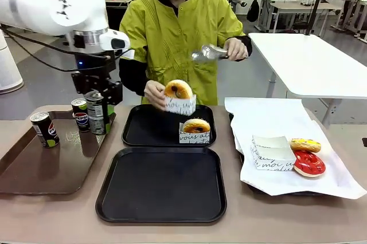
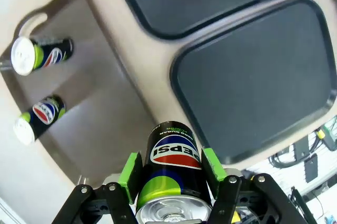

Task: Set up donuts and drinks on trays.
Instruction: Pick up one Pepsi coke and place it on the Flat Tray.

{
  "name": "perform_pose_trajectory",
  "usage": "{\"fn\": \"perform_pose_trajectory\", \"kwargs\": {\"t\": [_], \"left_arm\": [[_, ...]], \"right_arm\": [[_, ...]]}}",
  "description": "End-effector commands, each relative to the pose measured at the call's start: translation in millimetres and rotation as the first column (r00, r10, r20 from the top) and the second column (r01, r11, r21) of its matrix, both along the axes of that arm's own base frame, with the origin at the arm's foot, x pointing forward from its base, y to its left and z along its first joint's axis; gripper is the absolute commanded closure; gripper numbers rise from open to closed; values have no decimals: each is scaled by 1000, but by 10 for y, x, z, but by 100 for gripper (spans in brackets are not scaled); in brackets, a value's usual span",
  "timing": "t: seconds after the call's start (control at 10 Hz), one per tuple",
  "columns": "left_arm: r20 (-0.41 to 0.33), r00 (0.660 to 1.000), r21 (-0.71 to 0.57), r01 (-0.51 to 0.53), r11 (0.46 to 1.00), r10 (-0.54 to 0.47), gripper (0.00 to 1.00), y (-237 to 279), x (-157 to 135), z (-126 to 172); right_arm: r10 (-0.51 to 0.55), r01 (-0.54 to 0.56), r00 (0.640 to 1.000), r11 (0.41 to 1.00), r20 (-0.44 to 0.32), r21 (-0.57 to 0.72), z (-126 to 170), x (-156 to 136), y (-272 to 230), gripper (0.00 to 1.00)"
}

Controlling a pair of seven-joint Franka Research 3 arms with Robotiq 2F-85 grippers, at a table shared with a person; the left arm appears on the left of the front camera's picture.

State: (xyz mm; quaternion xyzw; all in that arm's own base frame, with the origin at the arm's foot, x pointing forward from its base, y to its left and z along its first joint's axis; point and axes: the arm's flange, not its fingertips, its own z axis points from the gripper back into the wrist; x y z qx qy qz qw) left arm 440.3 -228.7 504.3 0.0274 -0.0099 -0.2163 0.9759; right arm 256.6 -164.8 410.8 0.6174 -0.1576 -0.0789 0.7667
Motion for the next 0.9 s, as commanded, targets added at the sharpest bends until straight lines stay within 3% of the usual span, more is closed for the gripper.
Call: {"fn": "perform_pose_trajectory", "kwargs": {"t": [0.0, 0.1, 0.2, 0.3, 0.4, 0.5, 0.7, 0.8], "left_arm": [[22, 1000, 4, -9, 1000, 9, 41, -168, 194, -141], [-52, 999, 19, -9, 1000, 10, 41, -97, 111, -129], [-160, 986, 67, 54, 996, -43, 41, 186, -276, 178], [-117, 987, 26, 117, 993, -113, 41, 546, -787, 595], [-34, 997, -4, 72, 997, -72, 41, 807, -1269, 842], [-6, 999, 3, 44, 999, -44, 41, 876, -1398, 865], [-64, 998, 8, -9, 1000, 10, 41, 839, -1098, 766], [-52, 998, 12, 32, 999, -32, 41, 883, -1384, 963]], "right_arm": [[-9, 9, 1000, 1000, 15, 9, -2, 14, -1, 0], [-9, 9, 1000, 1000, 15, 9, -2, 14, -1, 0], [-9, 9, 1000, 1000, 15, 9, -2, 14, -1, 0], [-9, 9, 1000, 1000, 15, 9, -2, 14, -1, 0], [-9, 9, 1000, 1000, 15, 9, -2, 14, -1, 0], [-9, 9, 1000, 1000, 15, 9, -2, 14, -1, 0], [-9, 9, 1000, 1000, 15, 9, -2, 14, -1, 0], [-9, 9, 1000, 1000, 15, 9, -2, 14, -1, 0]]}}
